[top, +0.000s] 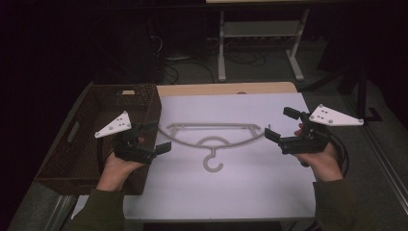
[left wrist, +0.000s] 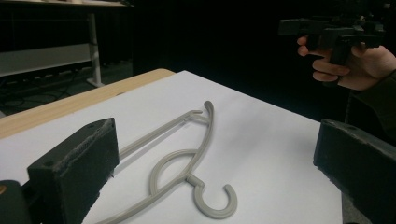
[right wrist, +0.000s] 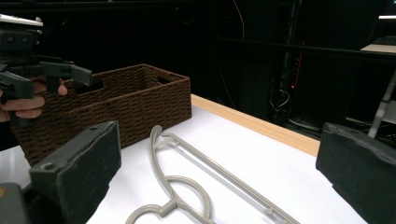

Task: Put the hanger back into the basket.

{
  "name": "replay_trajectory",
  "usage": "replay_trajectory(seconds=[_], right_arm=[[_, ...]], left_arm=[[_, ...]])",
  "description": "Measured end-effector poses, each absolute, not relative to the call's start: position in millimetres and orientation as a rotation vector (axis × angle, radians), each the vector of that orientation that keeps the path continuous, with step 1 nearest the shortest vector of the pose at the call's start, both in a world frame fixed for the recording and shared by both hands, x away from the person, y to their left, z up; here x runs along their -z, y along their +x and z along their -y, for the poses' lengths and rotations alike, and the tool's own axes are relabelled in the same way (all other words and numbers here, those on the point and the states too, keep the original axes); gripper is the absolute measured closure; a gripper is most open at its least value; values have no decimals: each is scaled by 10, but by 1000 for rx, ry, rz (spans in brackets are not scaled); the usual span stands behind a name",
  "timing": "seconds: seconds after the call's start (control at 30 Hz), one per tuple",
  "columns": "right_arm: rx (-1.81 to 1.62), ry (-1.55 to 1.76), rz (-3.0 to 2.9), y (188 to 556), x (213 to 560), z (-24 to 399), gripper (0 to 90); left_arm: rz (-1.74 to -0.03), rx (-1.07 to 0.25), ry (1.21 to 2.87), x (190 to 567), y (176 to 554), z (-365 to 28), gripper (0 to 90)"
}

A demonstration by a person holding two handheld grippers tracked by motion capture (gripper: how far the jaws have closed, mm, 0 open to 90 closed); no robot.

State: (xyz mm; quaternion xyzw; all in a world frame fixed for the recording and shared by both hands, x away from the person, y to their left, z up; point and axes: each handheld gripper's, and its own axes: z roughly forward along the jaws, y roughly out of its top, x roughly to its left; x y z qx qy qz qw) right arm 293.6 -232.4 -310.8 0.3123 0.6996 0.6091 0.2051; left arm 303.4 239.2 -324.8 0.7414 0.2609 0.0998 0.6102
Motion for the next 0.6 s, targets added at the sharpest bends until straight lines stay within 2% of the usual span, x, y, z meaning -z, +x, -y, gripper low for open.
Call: replay_trajectory(seconds=[0.4,0.6], right_arm=[[-1624,864,-2051,3007,3157,2207,0],[-1570,850,-2162,3158,3238,2033,100]], left_arm=[[-556,-190,1764,3287,2989,-2090,0],[-544,-167,1801,3384,2984,-1948,0]])
